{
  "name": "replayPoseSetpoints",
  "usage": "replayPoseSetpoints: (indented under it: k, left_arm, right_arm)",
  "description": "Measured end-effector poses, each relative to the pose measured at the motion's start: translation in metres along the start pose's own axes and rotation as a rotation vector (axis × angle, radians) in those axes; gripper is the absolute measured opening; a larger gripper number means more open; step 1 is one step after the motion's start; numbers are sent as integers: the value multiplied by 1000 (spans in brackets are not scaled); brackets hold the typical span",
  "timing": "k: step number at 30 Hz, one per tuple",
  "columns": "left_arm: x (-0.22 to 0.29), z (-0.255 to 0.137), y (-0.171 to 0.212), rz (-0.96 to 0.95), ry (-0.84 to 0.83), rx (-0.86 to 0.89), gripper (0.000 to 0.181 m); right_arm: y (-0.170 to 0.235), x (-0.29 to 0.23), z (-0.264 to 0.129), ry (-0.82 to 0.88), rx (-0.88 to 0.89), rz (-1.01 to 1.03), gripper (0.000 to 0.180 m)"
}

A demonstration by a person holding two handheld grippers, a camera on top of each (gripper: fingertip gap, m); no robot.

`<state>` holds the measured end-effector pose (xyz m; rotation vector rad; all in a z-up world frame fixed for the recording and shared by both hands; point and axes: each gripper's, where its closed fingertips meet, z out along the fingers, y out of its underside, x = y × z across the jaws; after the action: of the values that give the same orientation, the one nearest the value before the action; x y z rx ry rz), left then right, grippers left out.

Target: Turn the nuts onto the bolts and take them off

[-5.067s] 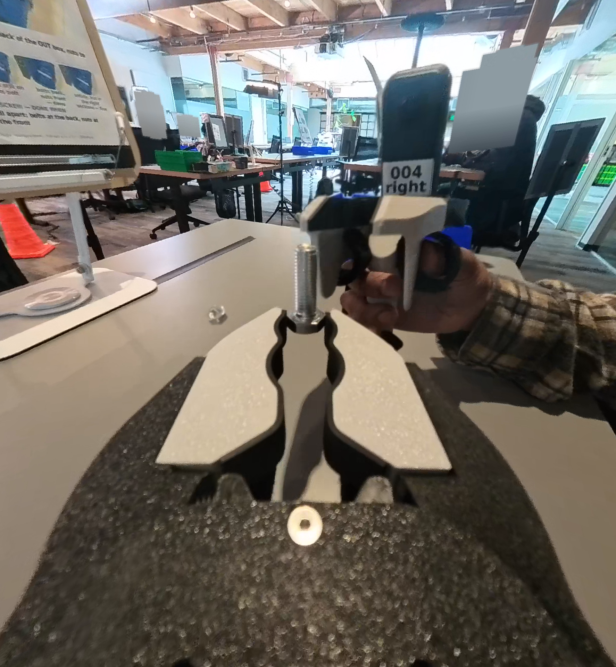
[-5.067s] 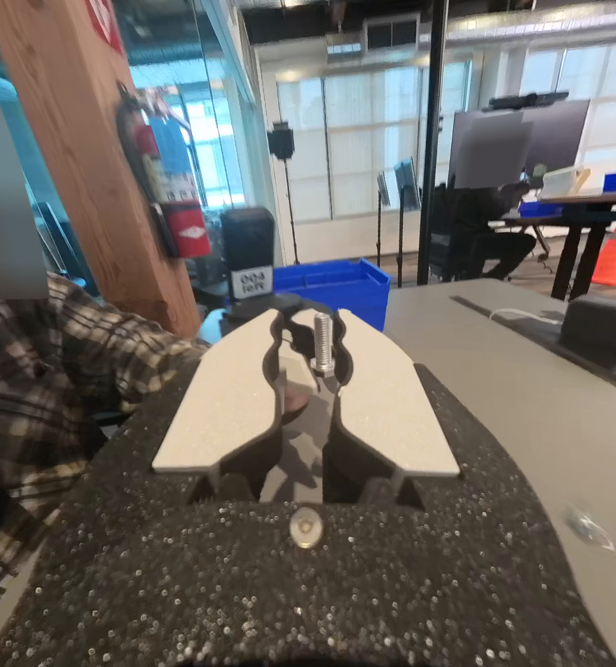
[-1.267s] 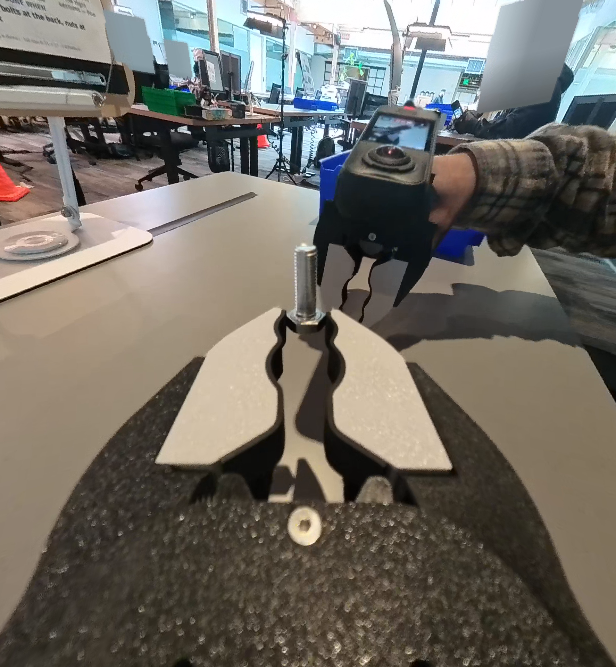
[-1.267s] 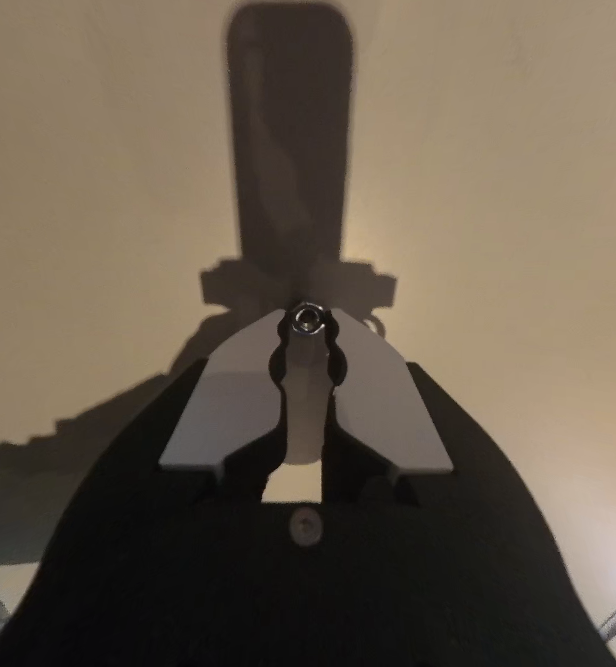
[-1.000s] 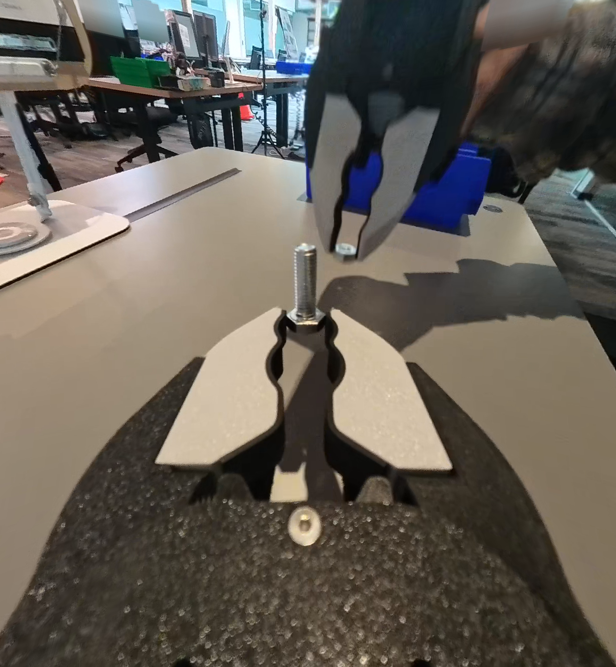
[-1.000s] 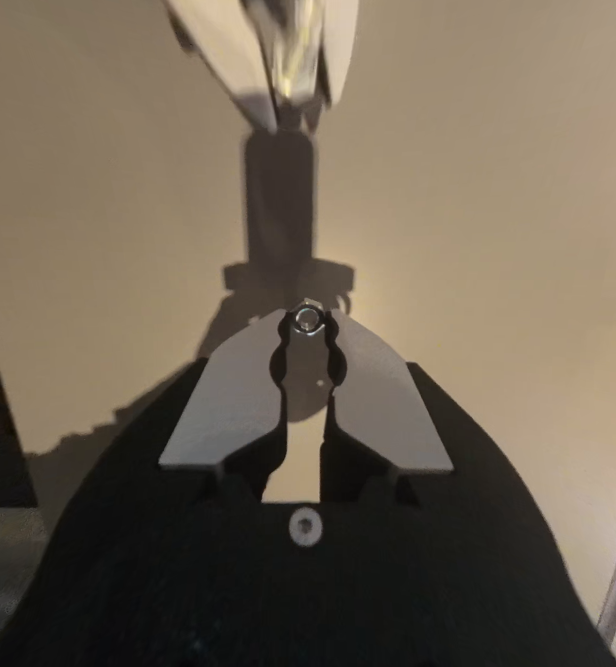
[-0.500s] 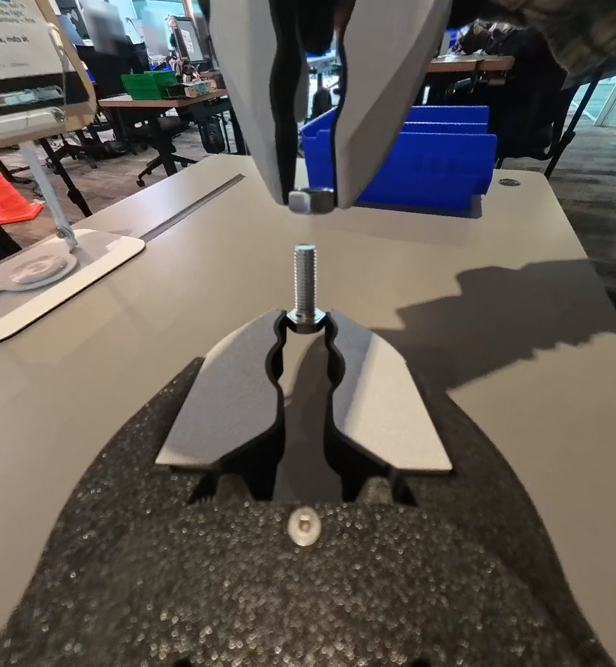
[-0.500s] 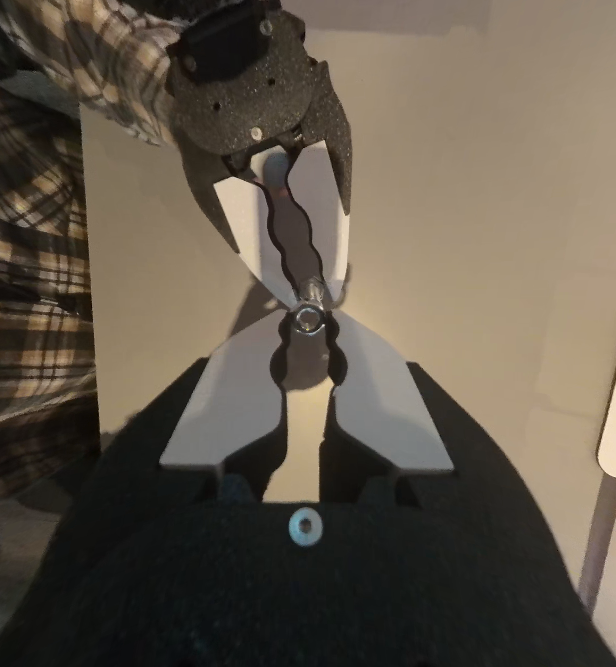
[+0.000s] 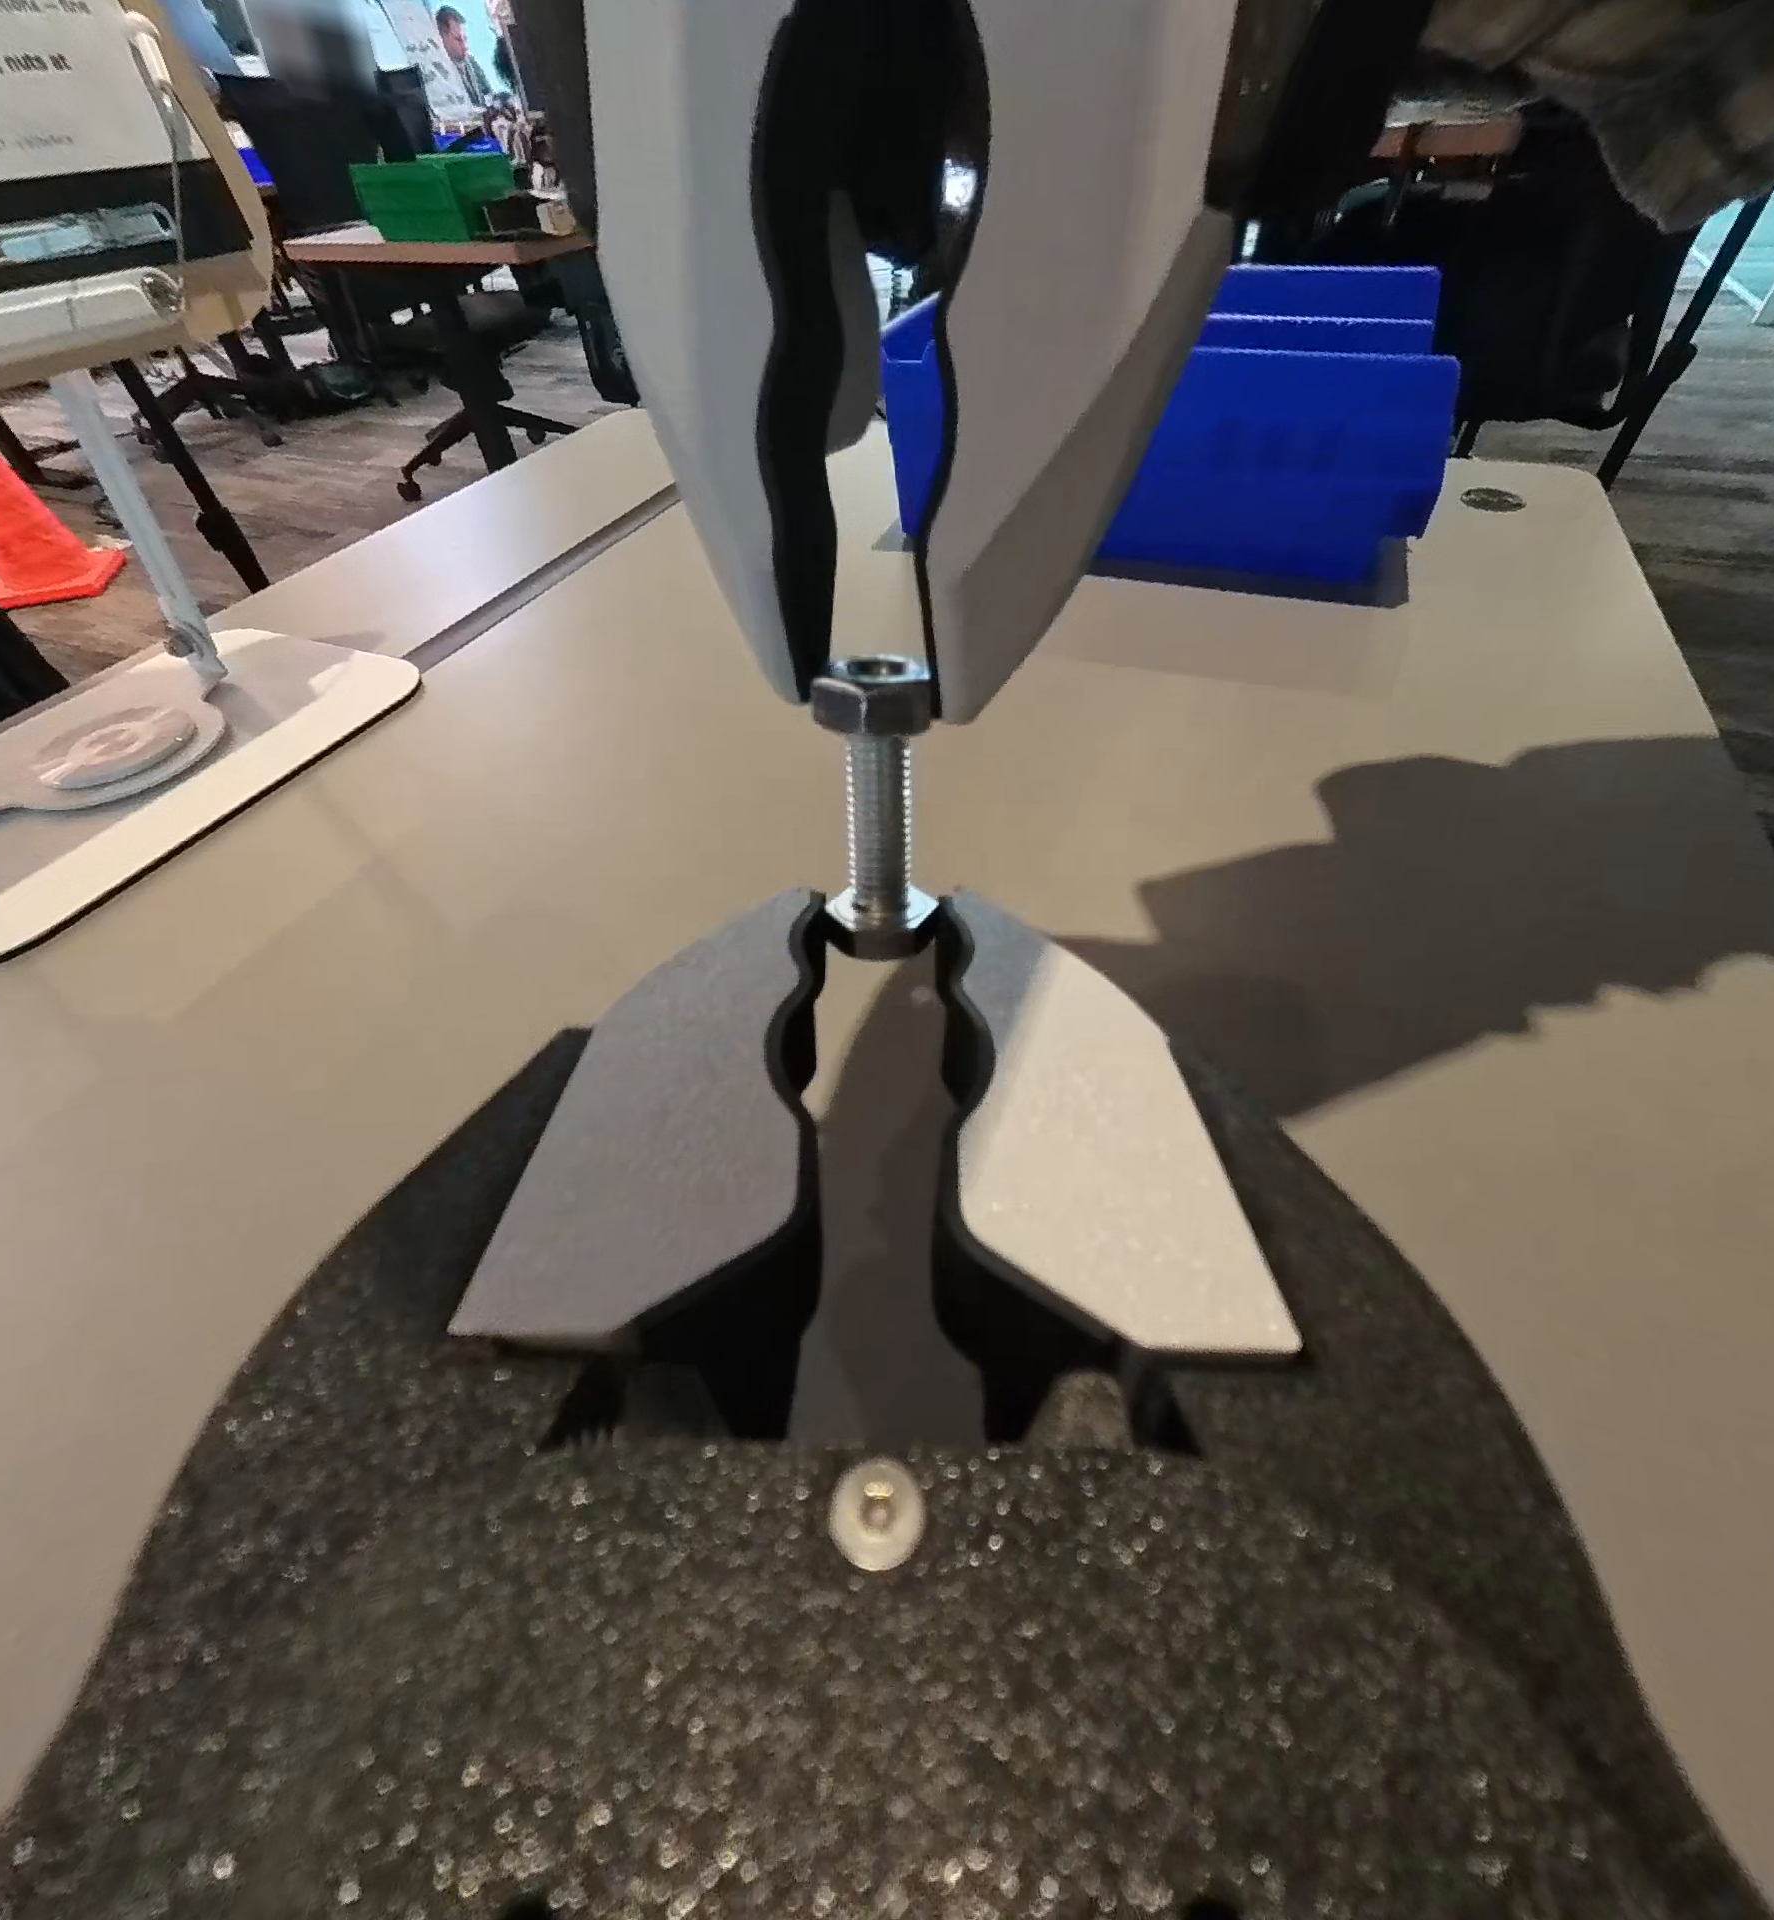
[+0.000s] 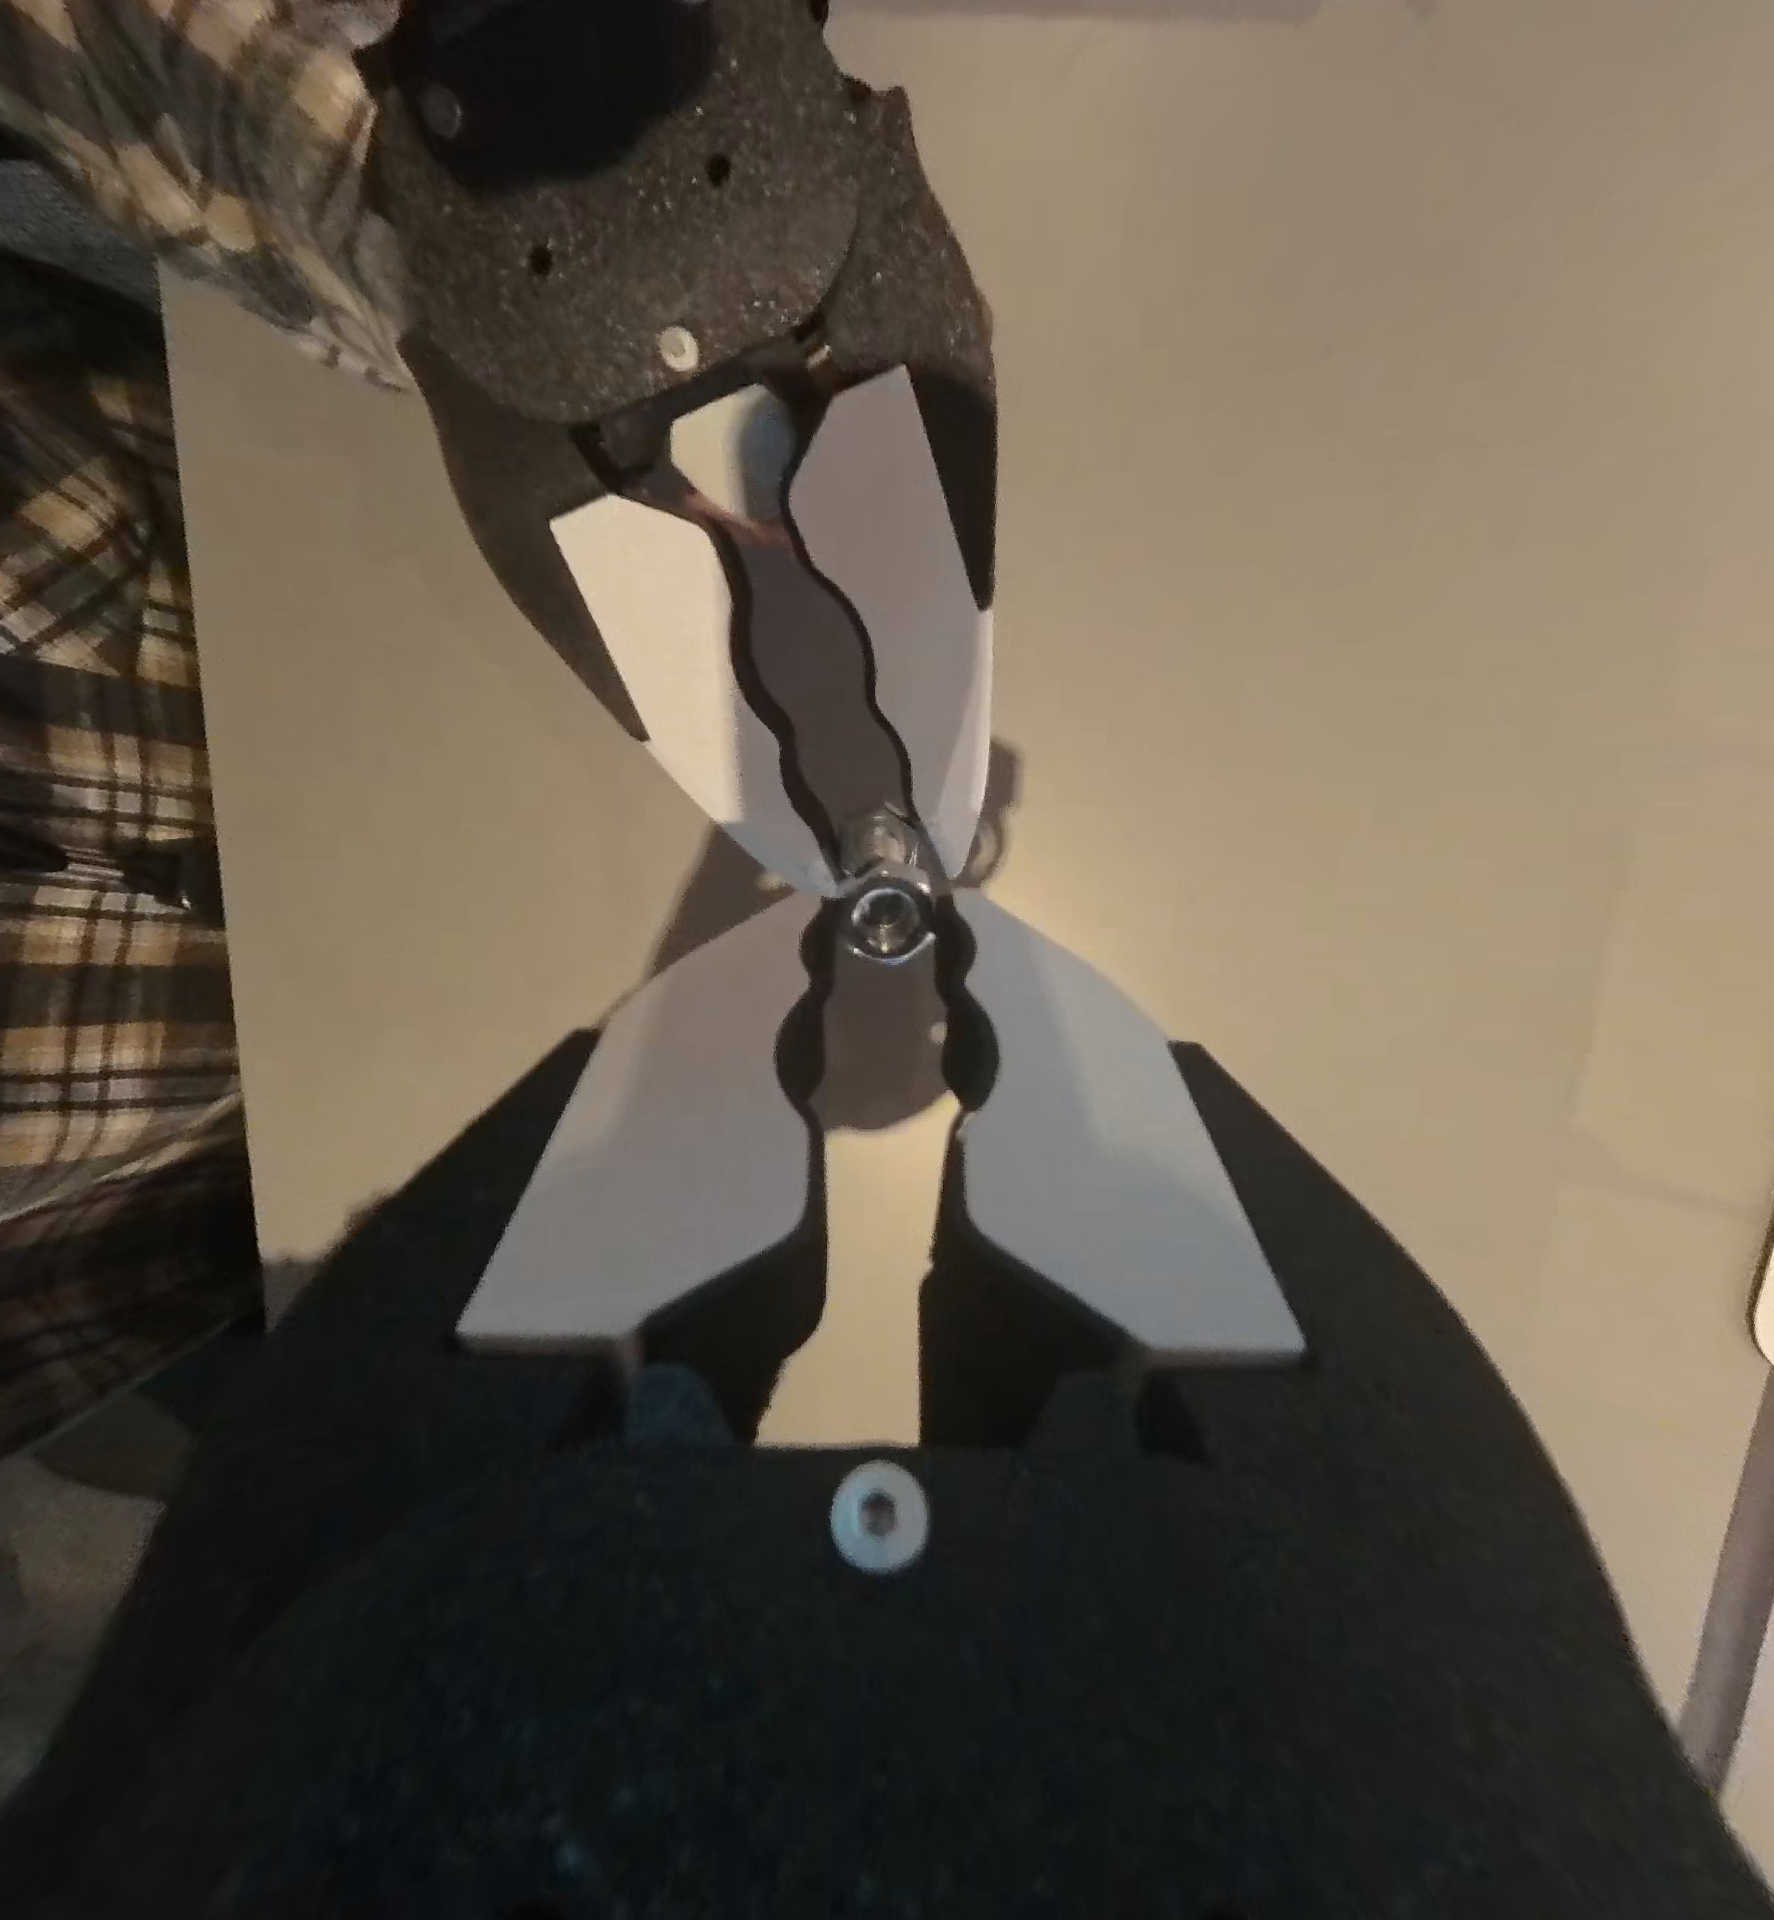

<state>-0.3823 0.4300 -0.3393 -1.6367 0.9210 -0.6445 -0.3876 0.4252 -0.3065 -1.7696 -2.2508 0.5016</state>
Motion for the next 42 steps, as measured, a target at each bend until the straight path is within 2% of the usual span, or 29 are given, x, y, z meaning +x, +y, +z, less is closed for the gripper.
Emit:
replayPoseSetpoints:
  k: [16, 29, 34, 39, 42]
  left_arm:
    - [12, -2, -4, -2, 75, -11, 19]
    - [8, 2, 1, -9, 46, -38, 19]
    - [7, -1, -4, -20, 47, -12, 19]
    - [5, -2, -5, -38, 52, 8, 19]
    - [2, -5, -9, -75, 56, 55, 19]
  right_arm:
    - [0, -11, -4, -59, -78, -192, 17]
    - [1, -8, 2, -49, -77, -189, 17]
    - [-2, -6, 4, -49, -71, -182, 22]
    - [-15, -2, -6, -21, 19, -174, 36]
    - [-35, 3, -29, 15, 266, -88, 69]
